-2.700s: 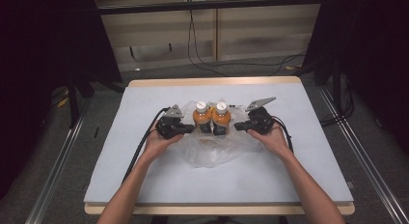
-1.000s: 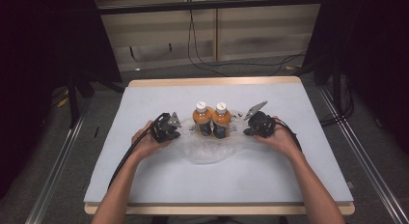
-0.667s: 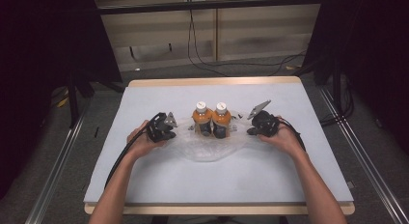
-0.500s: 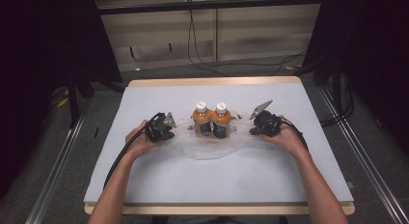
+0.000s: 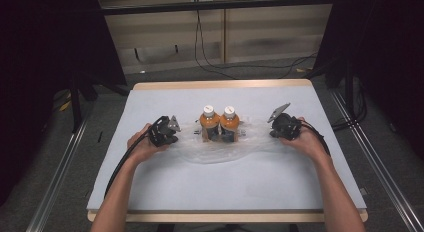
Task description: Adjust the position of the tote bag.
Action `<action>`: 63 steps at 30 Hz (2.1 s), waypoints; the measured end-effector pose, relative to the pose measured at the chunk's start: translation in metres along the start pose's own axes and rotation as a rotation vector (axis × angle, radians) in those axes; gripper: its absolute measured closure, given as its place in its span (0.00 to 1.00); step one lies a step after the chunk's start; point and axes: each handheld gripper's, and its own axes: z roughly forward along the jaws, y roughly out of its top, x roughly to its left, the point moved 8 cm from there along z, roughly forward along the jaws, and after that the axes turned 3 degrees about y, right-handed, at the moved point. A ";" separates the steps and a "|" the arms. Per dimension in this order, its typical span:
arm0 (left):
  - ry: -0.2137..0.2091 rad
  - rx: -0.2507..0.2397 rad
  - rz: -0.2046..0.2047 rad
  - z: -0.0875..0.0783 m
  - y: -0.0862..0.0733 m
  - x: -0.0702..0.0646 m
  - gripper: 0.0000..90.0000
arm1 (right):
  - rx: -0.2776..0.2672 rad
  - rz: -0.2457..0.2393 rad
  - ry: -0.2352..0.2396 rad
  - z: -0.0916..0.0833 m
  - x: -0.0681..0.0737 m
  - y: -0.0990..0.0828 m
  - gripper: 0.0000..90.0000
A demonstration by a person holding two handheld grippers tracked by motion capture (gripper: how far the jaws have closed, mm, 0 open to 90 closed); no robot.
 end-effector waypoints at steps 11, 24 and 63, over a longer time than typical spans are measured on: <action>0.014 0.030 0.019 -0.002 -0.005 0.004 1.00 | 0.039 -0.028 -0.034 -0.004 -0.006 -0.008 1.00; 0.058 0.065 0.051 0.000 -0.006 0.008 1.00 | 0.049 -0.048 -0.071 -0.005 -0.016 -0.015 1.00; -0.082 -0.215 -0.206 -0.017 0.001 0.016 1.00 | -0.148 0.045 0.015 -0.028 -0.010 0.006 1.00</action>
